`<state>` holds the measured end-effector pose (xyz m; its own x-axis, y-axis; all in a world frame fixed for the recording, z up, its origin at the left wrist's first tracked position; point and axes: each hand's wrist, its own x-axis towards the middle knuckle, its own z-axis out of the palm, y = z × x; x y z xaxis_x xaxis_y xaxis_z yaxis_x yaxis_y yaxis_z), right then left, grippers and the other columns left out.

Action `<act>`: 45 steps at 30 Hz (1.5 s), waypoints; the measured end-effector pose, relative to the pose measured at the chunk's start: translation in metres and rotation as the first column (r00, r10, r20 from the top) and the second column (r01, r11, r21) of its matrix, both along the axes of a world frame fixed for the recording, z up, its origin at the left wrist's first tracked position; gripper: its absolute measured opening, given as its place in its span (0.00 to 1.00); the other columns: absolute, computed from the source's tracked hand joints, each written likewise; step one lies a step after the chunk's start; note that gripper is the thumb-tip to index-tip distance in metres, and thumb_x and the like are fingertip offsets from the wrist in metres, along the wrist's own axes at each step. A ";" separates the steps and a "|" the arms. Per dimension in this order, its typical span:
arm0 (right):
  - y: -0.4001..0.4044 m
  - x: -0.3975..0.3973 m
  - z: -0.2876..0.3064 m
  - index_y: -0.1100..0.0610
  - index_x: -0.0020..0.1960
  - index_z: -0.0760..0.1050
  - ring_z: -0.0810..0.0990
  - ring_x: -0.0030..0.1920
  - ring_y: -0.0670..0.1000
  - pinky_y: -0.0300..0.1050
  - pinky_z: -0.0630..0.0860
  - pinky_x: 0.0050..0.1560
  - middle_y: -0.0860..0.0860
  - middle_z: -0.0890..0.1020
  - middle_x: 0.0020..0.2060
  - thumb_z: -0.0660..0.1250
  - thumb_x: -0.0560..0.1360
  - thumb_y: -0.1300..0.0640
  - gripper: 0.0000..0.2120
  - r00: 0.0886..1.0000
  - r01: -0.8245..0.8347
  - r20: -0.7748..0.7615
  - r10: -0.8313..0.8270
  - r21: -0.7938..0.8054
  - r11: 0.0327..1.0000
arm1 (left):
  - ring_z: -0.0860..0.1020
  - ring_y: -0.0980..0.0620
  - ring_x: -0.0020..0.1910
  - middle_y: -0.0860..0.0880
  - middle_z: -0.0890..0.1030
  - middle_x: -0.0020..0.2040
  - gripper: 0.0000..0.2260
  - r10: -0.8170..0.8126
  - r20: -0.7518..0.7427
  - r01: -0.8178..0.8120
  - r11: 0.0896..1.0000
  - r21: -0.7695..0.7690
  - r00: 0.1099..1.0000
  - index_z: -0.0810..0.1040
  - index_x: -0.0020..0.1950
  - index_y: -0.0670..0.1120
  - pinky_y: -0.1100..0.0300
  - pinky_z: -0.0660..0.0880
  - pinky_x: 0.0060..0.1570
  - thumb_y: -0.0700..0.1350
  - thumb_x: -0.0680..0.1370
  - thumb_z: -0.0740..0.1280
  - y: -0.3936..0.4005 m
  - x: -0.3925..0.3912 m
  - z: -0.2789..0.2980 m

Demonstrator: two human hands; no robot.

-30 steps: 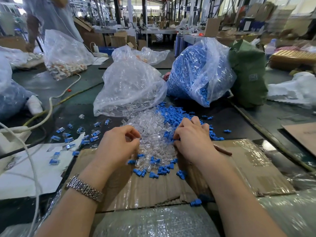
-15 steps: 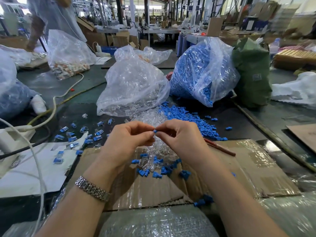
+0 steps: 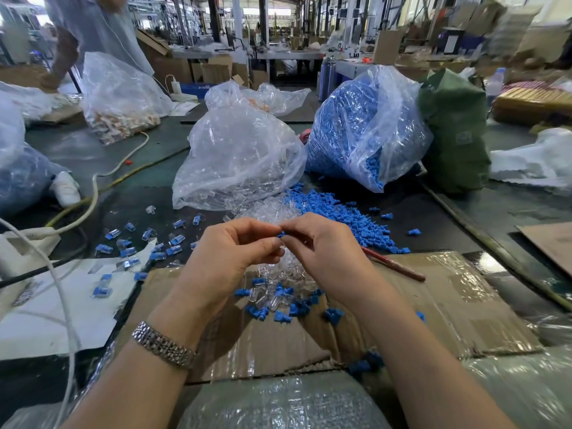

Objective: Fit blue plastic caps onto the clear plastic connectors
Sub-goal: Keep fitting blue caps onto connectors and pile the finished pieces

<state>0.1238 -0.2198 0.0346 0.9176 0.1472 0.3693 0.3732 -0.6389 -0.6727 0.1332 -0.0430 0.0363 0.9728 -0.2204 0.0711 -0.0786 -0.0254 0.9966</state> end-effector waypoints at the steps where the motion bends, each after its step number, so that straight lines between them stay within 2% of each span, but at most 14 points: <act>1: 0.000 0.001 0.000 0.51 0.61 0.82 0.78 0.47 0.43 0.26 0.71 0.47 0.47 0.81 0.48 0.68 0.81 0.56 0.10 1.000 -0.005 -0.004 0.005 -0.031 1.000 | 0.86 0.46 0.45 0.43 0.87 0.45 0.09 0.000 0.009 0.000 1.000 0.012 1.000 0.85 0.52 0.43 0.64 0.81 0.45 0.38 0.73 0.73 0.000 0.000 0.000; 3: 0.001 0.002 -0.001 0.51 0.61 0.82 0.76 0.45 0.42 0.28 0.71 0.45 0.47 0.79 0.46 0.66 0.82 0.55 0.10 1.000 -0.007 -0.015 0.007 -0.004 1.000 | 0.86 0.46 0.45 0.42 0.87 0.45 0.10 -0.002 0.001 0.002 1.000 -0.031 1.000 0.83 0.53 0.41 0.62 0.81 0.45 0.37 0.73 0.73 -0.002 0.000 0.000; 8: -0.003 0.004 0.000 0.51 0.55 0.84 0.80 0.43 0.38 0.32 0.76 0.43 0.43 0.83 0.43 0.70 0.79 0.58 0.07 0.997 0.028 -0.080 -0.009 0.242 0.970 | 0.86 0.43 0.46 0.37 0.86 0.49 0.17 -0.063 -0.141 0.019 0.955 -0.297 0.988 0.78 0.57 0.35 0.60 0.82 0.45 0.34 0.68 0.73 0.001 0.000 0.003; 10: -0.002 0.002 -0.001 0.50 0.55 0.83 0.80 0.43 0.40 0.32 0.76 0.44 0.43 0.83 0.43 0.70 0.79 0.59 0.08 1.000 0.013 -0.027 -0.009 0.154 0.988 | 0.86 0.43 0.47 0.36 0.86 0.49 0.17 -0.088 -0.166 0.033 0.951 -0.308 0.982 0.78 0.57 0.35 0.59 0.82 0.46 0.32 0.68 0.73 0.002 0.000 0.002; 12: -0.001 0.000 -0.001 0.52 0.57 0.82 0.79 0.45 0.42 0.33 0.74 0.46 0.45 0.82 0.46 0.68 0.80 0.60 0.09 0.997 -0.001 0.075 0.004 -0.034 0.999 | 0.86 0.43 0.46 0.36 0.86 0.48 0.18 -0.077 -0.159 0.030 0.960 -0.280 0.984 0.78 0.57 0.35 0.59 0.82 0.45 0.33 0.67 0.74 0.001 0.000 0.001; 14: 0.000 0.001 0.000 0.54 0.62 0.81 0.79 0.48 0.47 0.42 0.76 0.52 0.49 0.81 0.48 0.67 0.81 0.58 0.11 0.993 -0.005 0.114 0.022 -0.146 0.989 | 0.86 0.44 0.45 0.37 0.86 0.47 0.20 -0.054 -0.140 0.017 0.967 -0.255 0.989 0.77 0.57 0.36 0.60 0.82 0.45 0.34 0.66 0.74 0.000 0.000 0.000; 16: 0.000 0.001 0.001 0.55 0.66 0.80 0.77 0.49 0.48 0.42 0.75 0.53 0.50 0.79 0.49 0.66 0.82 0.57 0.13 0.994 -0.007 0.109 0.023 -0.148 0.989 | 0.86 0.44 0.46 0.38 0.86 0.47 0.20 -0.041 -0.116 0.013 0.972 -0.234 0.992 0.78 0.57 0.36 0.60 0.82 0.45 0.36 0.66 0.74 -0.001 0.001 0.000; 18: 0.000 0.000 0.002 0.56 0.65 0.80 0.76 0.48 0.46 0.36 0.72 0.51 0.49 0.77 0.49 0.66 0.82 0.57 0.13 0.993 -0.008 0.113 0.021 -0.115 0.993 | 0.86 0.44 0.46 0.39 0.86 0.47 0.20 -0.035 -0.094 0.013 0.974 -0.228 0.995 0.78 0.57 0.37 0.60 0.82 0.46 0.37 0.66 0.74 -0.002 0.001 0.000; 23: -0.001 -0.002 0.005 0.55 0.56 0.82 0.76 0.43 0.43 0.35 0.71 0.45 0.47 0.81 0.47 0.66 0.79 0.64 0.10 0.983 0.040 0.180 -0.030 -0.050 0.998 | 0.86 0.45 0.45 0.38 0.86 0.48 0.19 -0.096 -0.125 0.053 0.948 -0.315 0.988 0.77 0.56 0.36 0.59 0.82 0.45 0.35 0.66 0.74 -0.003 0.001 0.001; 28: -0.004 -0.002 0.004 0.56 0.61 0.81 0.80 0.49 0.51 0.52 0.76 0.53 0.51 0.83 0.49 0.63 0.80 0.63 0.12 0.989 -0.012 0.141 0.040 -0.198 0.980 | 0.86 0.44 0.45 0.36 0.86 0.46 0.16 -0.093 -0.150 0.044 0.952 -0.302 0.984 0.79 0.54 0.35 0.59 0.82 0.45 0.34 0.67 0.73 -0.003 0.002 -0.001; 30: -0.004 -0.002 0.003 0.57 0.63 0.80 0.79 0.48 0.52 0.54 0.76 0.53 0.51 0.82 0.49 0.63 0.81 0.62 0.13 0.991 -0.018 0.128 0.045 -0.205 0.979 | 0.86 0.44 0.45 0.36 0.86 0.47 0.15 -0.085 -0.150 0.036 0.953 -0.301 0.985 0.79 0.54 0.35 0.60 0.82 0.45 0.34 0.67 0.73 -0.002 0.003 -0.002; 35: -0.004 0.001 0.000 0.57 0.58 0.82 0.77 0.44 0.50 0.52 0.75 0.50 0.49 0.79 0.43 0.65 0.82 0.58 0.10 0.989 -0.038 0.136 0.063 -0.179 0.983 | 0.86 0.42 0.48 0.36 0.86 0.49 0.15 -0.077 -0.140 0.031 0.950 -0.310 0.987 0.80 0.54 0.36 0.59 0.82 0.47 0.34 0.68 0.73 0.000 0.005 -0.004; 41: 0.000 0.000 0.000 0.56 0.65 0.80 0.79 0.48 0.49 0.47 0.77 0.53 0.51 0.80 0.49 0.66 0.81 0.60 0.13 0.981 -0.023 0.189 0.042 -0.103 0.994 | 0.86 0.43 0.47 0.35 0.85 0.48 0.09 -0.113 -0.148 0.056 0.936 -0.347 0.983 0.86 0.47 0.40 0.58 0.82 0.47 0.34 0.68 0.73 0.002 0.006 -0.004; 45: 0.001 -0.001 0.000 0.55 0.69 0.77 0.76 0.50 0.44 0.37 0.73 0.55 0.47 0.78 0.52 0.65 0.82 0.58 0.16 0.988 -0.021 0.152 0.039 -0.119 0.993 | 0.86 0.44 0.44 0.35 0.85 0.47 0.12 -0.112 -0.204 0.027 0.924 -0.381 0.973 0.84 0.50 0.36 0.59 0.83 0.45 0.33 0.67 0.73 0.001 0.007 -0.004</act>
<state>0.1224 -0.2192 0.0346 0.8460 0.2241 0.4838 0.4862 -0.6966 -0.5275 0.1405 -0.0417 0.0322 0.9566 -0.2870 -0.0502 0.1533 0.3495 0.9243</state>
